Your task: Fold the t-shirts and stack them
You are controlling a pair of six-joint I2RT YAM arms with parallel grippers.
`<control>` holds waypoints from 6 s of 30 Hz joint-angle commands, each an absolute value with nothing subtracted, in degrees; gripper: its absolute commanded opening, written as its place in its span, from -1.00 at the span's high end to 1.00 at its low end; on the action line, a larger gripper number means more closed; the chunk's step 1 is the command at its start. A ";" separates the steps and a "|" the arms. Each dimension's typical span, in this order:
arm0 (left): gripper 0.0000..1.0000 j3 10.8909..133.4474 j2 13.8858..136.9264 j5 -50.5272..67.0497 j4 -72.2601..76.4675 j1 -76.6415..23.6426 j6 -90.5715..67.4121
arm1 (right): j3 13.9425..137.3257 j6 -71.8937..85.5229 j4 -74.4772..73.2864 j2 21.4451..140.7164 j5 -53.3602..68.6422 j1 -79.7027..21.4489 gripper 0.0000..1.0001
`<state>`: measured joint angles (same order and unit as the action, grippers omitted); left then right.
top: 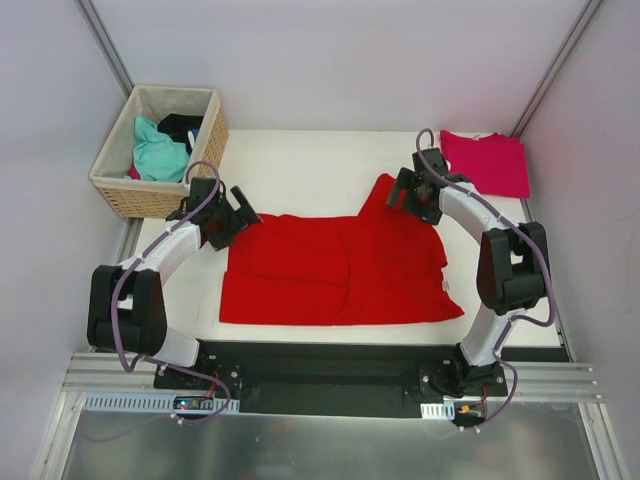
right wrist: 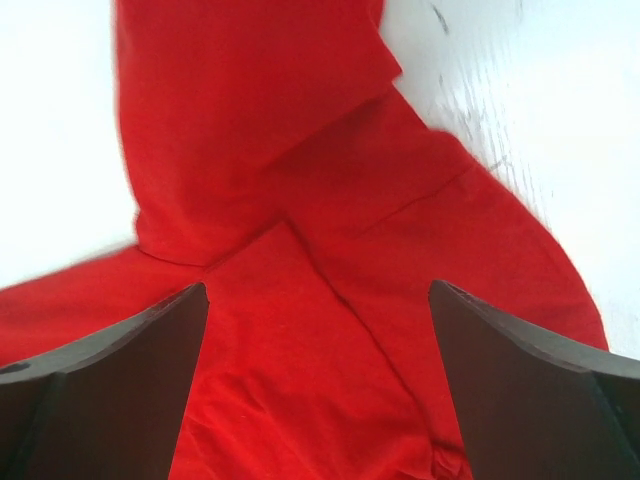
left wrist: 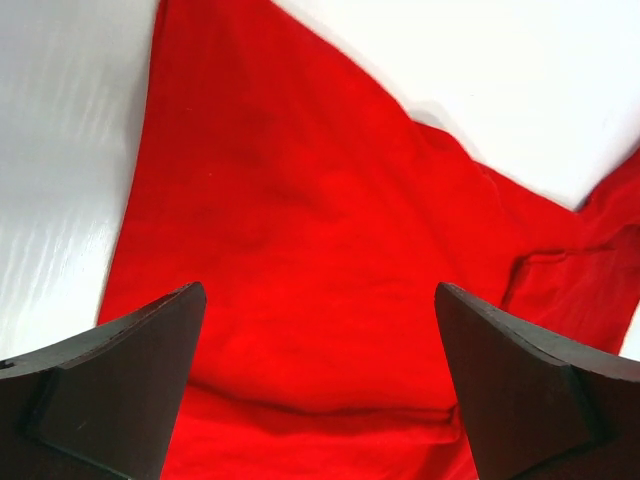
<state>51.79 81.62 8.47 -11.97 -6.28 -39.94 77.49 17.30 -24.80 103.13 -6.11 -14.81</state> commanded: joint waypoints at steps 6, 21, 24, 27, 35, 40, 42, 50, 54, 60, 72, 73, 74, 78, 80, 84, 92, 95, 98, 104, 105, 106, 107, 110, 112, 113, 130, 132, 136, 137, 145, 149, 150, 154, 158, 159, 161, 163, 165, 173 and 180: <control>-0.98 46.41 87.97 10.72 -2.99 -6.15 -42.01 | 70.58 18.02 -22.41 102.22 -6.07 -14.41 -0.93; -0.98 37.27 85.88 8.79 -0.79 -6.24 -41.66 | 57.49 20.30 -18.28 98.19 -8.35 -14.33 -0.93; -0.98 34.46 83.59 8.88 -0.88 -6.24 -41.84 | 55.64 21.00 -19.16 96.95 -9.58 -14.33 -0.93; -0.98 31.30 80.95 9.31 -1.23 -6.24 -41.92 | 53.18 21.44 -19.51 94.93 -9.84 -14.33 -0.93; -0.98 25.58 70.25 9.58 -5.35 -6.68 -42.27 | 48.26 21.18 -20.39 90.01 -10.02 -14.33 -0.93; -0.98 24.87 63.12 8.79 -9.13 -8.17 -43.24 | 45.62 21.18 -20.39 87.46 -9.67 -14.50 -0.93; -0.98 25.05 62.32 8.79 -10.54 -8.26 -43.33 | 45.18 21.18 -20.57 86.05 -9.75 -14.68 -0.93; -0.98 34.88 64.86 6.42 -12.48 -8.44 -40.52 | 52.72 19.08 -24.16 82.62 -11.95 -15.55 -0.93; -0.98 44.88 69.60 2.65 -14.85 -8.26 -39.46 | 60.90 18.63 -27.16 83.93 -11.60 -15.73 -0.93; -0.98 51.67 79.09 -1.32 -15.64 -6.86 -40.86 | 68.45 18.89 -29.18 84.82 -10.81 -15.82 -0.93; -0.99 54.14 92.54 -2.55 -13.63 -4.75 -43.95 | 67.68 17.84 -29.09 82.97 -10.28 -16.08 -0.93; -0.98 54.23 93.07 -2.46 -13.19 -4.66 -43.95 | 67.59 17.75 -29.00 82.97 -10.28 -15.91 -0.93; -0.98 54.49 93.42 -2.55 -13.01 -4.40 -43.86 | 67.41 17.67 -29.09 82.97 -10.28 -16.00 -0.93; -0.90 56.07 95.18 -2.64 -12.31 -3.78 -43.42 | 67.15 17.58 -28.74 83.14 -9.67 -16.00 -0.93; -0.84 56.60 95.80 -2.55 -11.60 -3.43 -43.33 | 67.06 17.67 -28.74 83.58 -9.32 -16.00 -0.93; -0.65 57.13 97.82 -2.03 -10.28 -2.99 -43.59 | 66.88 17.58 -28.65 83.76 -9.14 -16.00 -0.93; -0.02 55.82 98.35 -0.44 -8.35 -2.90 -44.12 | 67.24 17.58 -28.83 84.64 -9.32 -16.26 -0.93; 0.20 55.11 98.26 -0.35 -8.09 -2.81 -44.12 | 67.24 17.67 -28.74 84.99 -9.23 -16.43 -0.93; 0.41 54.58 98.35 -0.18 -7.82 -2.81 -44.21 | 67.32 17.67 -28.83 85.34 -9.23 -16.79 -0.93; 0.70 54.49 98.26 -0.09 -7.65 -2.81 -44.47 | 67.32 17.58 -28.83 85.60 -9.49 -17.14 -0.93; 0.81 54.49 98.17 -0.09 -7.65 -2.81 -44.47 | 67.41 17.58 -28.83 85.78 -9.49 -17.14 -0.93; 0.89 54.41 98.17 -0.09 -7.65 -2.81 -44.56 | 67.50 17.58 -28.83 85.96 -9.58 -17.14 -0.93; 0.95 54.32 98.00 -0.09 -7.65 -2.81 -44.65 | 67.59 17.49 -28.83 86.22 -10.19 -17.23 -0.93; 1.00 53.97 97.04 -0.09 -7.56 -2.81 -44.82 | 68.20 17.31 -28.92 87.97 -12.38 -17.14 -0.93; 1.00 53.62 96.16 1.32 -7.65 -2.81 -44.91 | 68.55 17.66 -28.31 89.55 -12.92 -16.00 -0.93; 1.00 53.09 95.11 1.41 -7.56 -2.81 -45.09 | 68.73 17.84 -27.26 91.39 -11.35 -15.21 -0.93; 1.00 48.78 86.31 3.60 -7.82 -3.16 -45.35 | 80.50 17.66 -15.82 107.21 -0.53 -6.33 -0.96; 1.00 48.87 86.22 3.78 -7.91 -3.34 -45.44 | 82.00 18.36 -14.59 108.63 2.98 -5.02 -0.97; 1.00 49.22 85.87 3.96 -8.17 -3.78 -45.26 | 84.02 18.37 -13.36 112.32 4.30 -3.26 -0.95; 1.00 49.39 85.61 4.04 -8.35 -3.87 -45.18 | 84.63 18.46 -13.36 113.98 4.65 -2.56 -0.95; 1.00 51.59 85.96 3.60 -9.58 -3.87 -44.39 | 87.35 20.92 -8.53 119.88 13.87 1.23 -0.98; 1.00 52.29 86.39 3.60 -9.84 -3.96 -44.21 | 88.59 21.27 -8.44 121.64 15.03 1.85 -0.90; 1.00 52.47 86.57 3.60 -9.84 -3.96 -44.03 | 88.68 21.18 -8.35 121.81 15.20 1.85 -0.90; 1.00 52.91 87.71 3.60 -10.02 -3.95 -44.21 | 88.77 21.80 -8.35 122.25 16.34 1.85 -0.84; 1.00 53.09 88.51 3.87 -10.11 -3.96 -44.38 | 87.54 22.24 -8.35 122.17 16.61 1.76 -0.71; 1.00 53.26 88.59 3.69 -10.02 -4.04 -44.47 | 87.10 22.32 -8.52 122.17 16.61 1.67 -0.69; 1.00 53.26 88.59 3.69 -9.93 -4.04 -44.56 | 86.40 22.24 -8.70 121.82 16.61 1.41 -0.68; 1.00 53.44 88.51 3.69 -10.02 -4.04 -44.47 | 85.78 22.15 -8.79 121.73 16.35 1.14 -0.67; 1.00 53.26 88.51 3.69 -10.02 -4.04 -44.56 | 85.78 22.23 -9.05 121.64 16.08 0.70 -0.57; 1.00 52.91 88.15 3.52 -10.02 -4.13 -44.82 | 85.61 23.03 -10.02 121.99 15.64 0.17 -0.15; 1.00 53.09 88.07 3.52 -10.02 -4.22 -44.91 | 85.52 22.76 -11.07 121.82 14.59 0.09 0.23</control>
<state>51.31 88.62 2.96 -9.39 -3.73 -44.56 85.41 22.57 -10.09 121.69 15.35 0.12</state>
